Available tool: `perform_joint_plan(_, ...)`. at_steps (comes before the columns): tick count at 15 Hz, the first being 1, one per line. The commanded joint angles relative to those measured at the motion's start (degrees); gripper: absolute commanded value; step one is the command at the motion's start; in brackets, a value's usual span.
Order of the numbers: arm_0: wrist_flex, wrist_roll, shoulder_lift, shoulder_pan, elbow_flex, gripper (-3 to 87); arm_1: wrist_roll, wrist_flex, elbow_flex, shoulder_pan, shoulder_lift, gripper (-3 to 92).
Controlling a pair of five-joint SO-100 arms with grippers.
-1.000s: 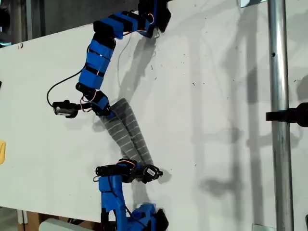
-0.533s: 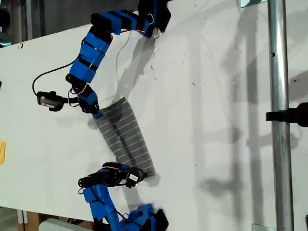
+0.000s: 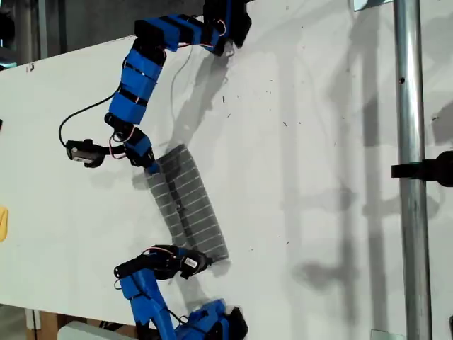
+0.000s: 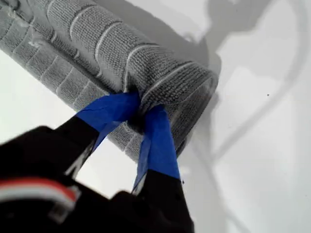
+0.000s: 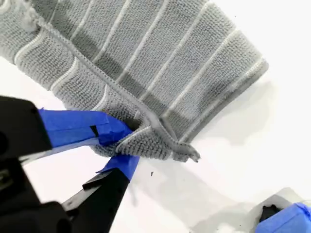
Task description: Grasp corners of a towel and fold twice.
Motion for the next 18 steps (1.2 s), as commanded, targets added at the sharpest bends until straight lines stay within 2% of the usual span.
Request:
perform_joint_plan(1, 0.9, -2.8, 1.8, 6.8, -0.2, -1.6, -0.8, 1.5, 1.0, -0.3, 5.8, -0.3)
perform_joint_plan(3, 0.9, -6.4, -0.9, 11.6, -0.8, 2.9, -0.1, 3.1, 4.2, -0.9, 6.9, -0.3)
perform_joint_plan(6, 0.5, -10.5, -6.2, 15.3, -1.7, 4.7, 1.3, 3.2, 10.1, -2.5, 8.2, -0.3)
perform_joint_plan(16, -0.5, -9.8, -17.1, 14.7, -2.4, 6.9, 2.5, 1.6, 14.2, -4.9, 2.7, -0.3)
perform_joint_plan(18, -0.4, -9.3, -16.6, 14.7, -2.0, 9.9, 2.9, 1.4, 14.2, -5.3, 1.0, -0.3)
